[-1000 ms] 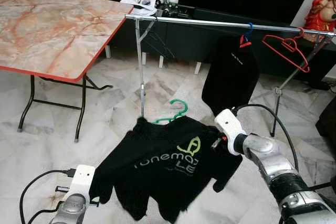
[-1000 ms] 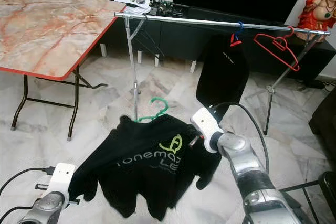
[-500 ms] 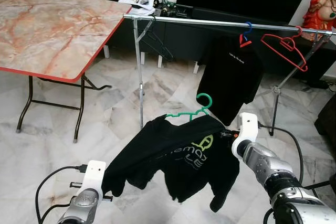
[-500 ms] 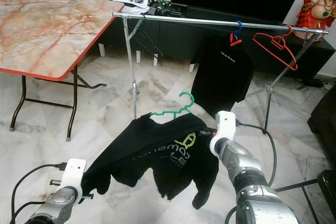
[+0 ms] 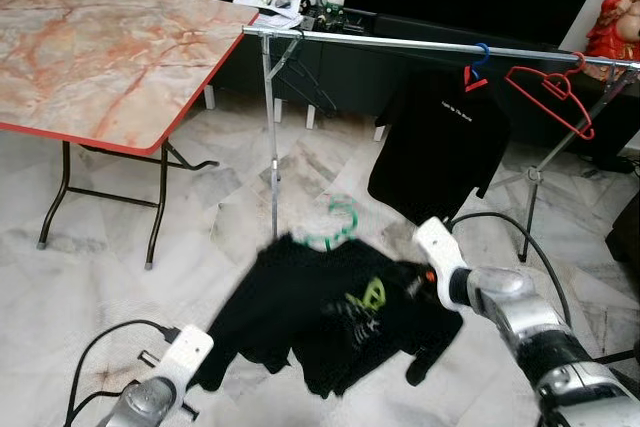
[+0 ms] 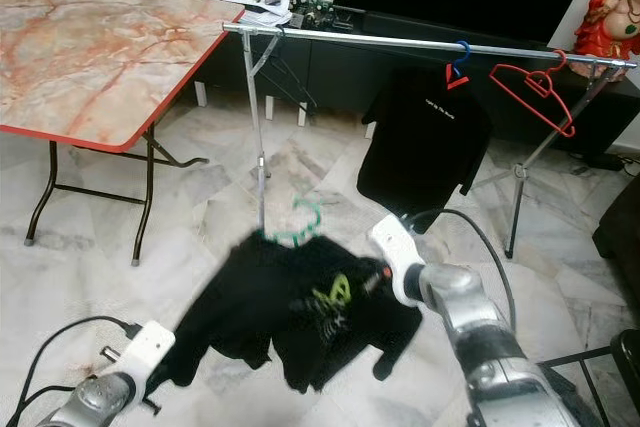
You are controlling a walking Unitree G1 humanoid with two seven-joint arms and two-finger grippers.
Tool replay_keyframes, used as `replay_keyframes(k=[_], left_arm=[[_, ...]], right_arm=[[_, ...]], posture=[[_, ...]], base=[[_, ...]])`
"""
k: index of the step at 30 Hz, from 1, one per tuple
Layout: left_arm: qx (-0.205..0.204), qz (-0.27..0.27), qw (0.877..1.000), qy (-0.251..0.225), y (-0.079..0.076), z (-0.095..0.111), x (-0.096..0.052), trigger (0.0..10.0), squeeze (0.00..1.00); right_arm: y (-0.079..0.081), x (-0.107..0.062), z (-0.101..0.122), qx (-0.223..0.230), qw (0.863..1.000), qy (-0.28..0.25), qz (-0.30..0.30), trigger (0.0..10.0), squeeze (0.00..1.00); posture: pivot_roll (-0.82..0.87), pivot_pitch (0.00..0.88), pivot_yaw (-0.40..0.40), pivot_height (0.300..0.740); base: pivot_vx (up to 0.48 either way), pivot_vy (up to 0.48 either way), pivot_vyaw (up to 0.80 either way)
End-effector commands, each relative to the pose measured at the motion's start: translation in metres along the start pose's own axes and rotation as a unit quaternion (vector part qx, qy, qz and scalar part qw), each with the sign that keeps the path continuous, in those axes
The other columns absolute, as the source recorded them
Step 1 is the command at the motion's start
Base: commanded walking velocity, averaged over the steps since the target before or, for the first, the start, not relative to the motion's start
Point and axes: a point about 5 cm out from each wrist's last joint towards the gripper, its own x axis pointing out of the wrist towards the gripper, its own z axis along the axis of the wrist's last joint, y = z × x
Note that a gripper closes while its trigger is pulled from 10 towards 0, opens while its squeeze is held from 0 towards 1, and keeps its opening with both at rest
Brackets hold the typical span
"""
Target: Hang hanger
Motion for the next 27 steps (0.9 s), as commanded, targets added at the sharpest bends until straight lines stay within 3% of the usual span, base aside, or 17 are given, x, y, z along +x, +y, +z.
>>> replay_keyframes(k=[1, 4, 9, 11, 16, 18, 23, 25, 27], left_arm=[[0.019, -0.01, 1.0, -0.007, 0.0, -0.002, -0.001, 10.0, 1.0], [0.027, -0.006, 0.999, -0.02, 0.002, 0.001, -0.002, 10.0, 1.0], [0.06, -0.03, 0.996, -0.054, 0.002, 0.011, -0.002, 10.0, 1.0], [0.077, -0.04, 0.994, -0.07, 0.003, 0.016, -0.003, 10.0, 1.0], [0.075, -0.026, 0.991, -0.104, 0.008, 0.029, -0.003, 10.0, 1.0], [0.078, -0.009, 0.982, -0.169, 0.015, 0.052, -0.005, 10.0, 1.0], [0.097, -0.02, 0.974, -0.202, 0.017, 0.064, -0.008, 10.0, 1.0], [0.108, -0.037, 0.971, -0.211, 0.015, 0.067, -0.009, 10.0, 1.0], [0.126, -0.1, 0.961, -0.224, 0.005, 0.068, -0.012, 10.0, 1.0]], right_arm=[[-0.013, -0.009, 0.002, -0.053, 0.998, 0.019, -0.04, 10.0, 0.0], [-0.011, -0.007, 0.001, -0.078, 0.996, 0.03, -0.039, 10.0, 0.0], [0.002, 0.0, 0.007, -0.098, 0.995, -0.001, -0.004, 10.0, 0.0], [0.011, 0.003, 0.01, -0.118, 0.992, -0.023, 0.031, 10.0, 0.0], [0.021, 0.002, 0.009, -0.145, 0.985, -0.032, 0.091, 10.0, 0.0], [0.026, 0.0, -0.008, -0.209, 0.968, 0.024, 0.135, 10.0, 0.0], [0.025, 0.0, -0.017, -0.251, 0.957, 0.065, 0.128, 10.0, 0.0], [0.027, 0.001, -0.019, -0.263, 0.953, 0.074, 0.127, 10.0, 0.0], [0.03, 0.004, -0.017, -0.26, 0.955, 0.062, 0.129, 10.0, 0.0]], posture=[[0.05, 0.096, -0.136, 0.74], [0.05, 0.097, -0.136, 0.74], [0.06, 0.099, -0.138, 0.74], [0.06, 0.099, -0.138, 0.74], [0.06, 0.098, -0.141, 0.74], [0.06, 0.098, -0.142, 0.74], [0.06, 0.098, -0.143, 0.74], [0.06, 0.099, -0.142, 0.74], [0.07, 0.099, -0.14, 0.74]], base=[[0.0, 0.0, 0.0], [0.0, 0.0, 0.0], [0.0, 0.0, 0.0], [0.0, 0.0, 0.0], [0.0, 0.0, 0.0], [0.0, 0.0, 0.0], [0.0, 0.0, 0.0], [0.0, 0.0, 0.0], [0.0, 0.0, 0.0]])
